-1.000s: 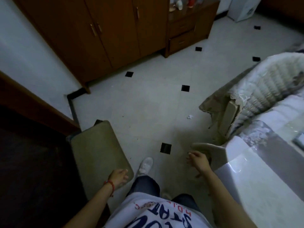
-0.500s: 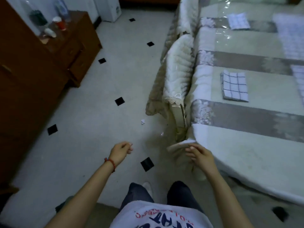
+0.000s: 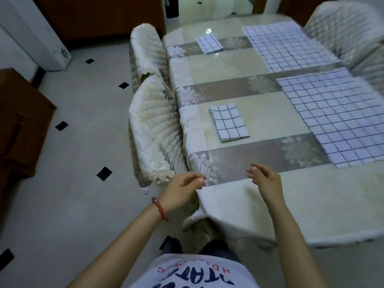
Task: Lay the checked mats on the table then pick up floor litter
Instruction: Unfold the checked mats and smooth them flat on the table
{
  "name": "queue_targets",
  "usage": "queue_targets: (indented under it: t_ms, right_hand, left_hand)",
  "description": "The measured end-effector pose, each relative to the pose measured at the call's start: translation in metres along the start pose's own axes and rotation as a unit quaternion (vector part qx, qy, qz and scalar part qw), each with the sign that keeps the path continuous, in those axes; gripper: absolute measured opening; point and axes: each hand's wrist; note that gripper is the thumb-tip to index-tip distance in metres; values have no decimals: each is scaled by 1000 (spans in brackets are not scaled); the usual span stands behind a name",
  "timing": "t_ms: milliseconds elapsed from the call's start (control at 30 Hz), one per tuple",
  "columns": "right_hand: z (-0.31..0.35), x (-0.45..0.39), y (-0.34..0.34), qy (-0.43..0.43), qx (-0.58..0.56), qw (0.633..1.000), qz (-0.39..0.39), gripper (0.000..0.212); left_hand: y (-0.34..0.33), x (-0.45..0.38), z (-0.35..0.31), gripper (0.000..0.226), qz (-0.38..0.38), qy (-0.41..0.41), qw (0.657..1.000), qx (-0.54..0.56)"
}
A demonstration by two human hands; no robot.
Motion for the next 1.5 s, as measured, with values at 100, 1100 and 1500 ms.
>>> queue_targets:
  t_ms: [100,1100,1500]
  right_hand:
    - [11,-32,-4,-12,35,999,-14,22]
    - [55,-156,-111,-100,57,935,-337,8]
    - [114,-57,-119,80,-37,944,-317,21]
  left_hand:
    - [4,-41,-14,14,-4,-28,999,-44]
    - [42,-360,27,49,224,-166,873,-401]
    - [24,-286,-61,25,362,-420,774,-305]
Point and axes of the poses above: each hand's wrist, its own x-axis away from the middle knuckle, its own y-axis out of the back of the hand, z = x × y, and after that the axes turned 10 degrees about -y, right-handed
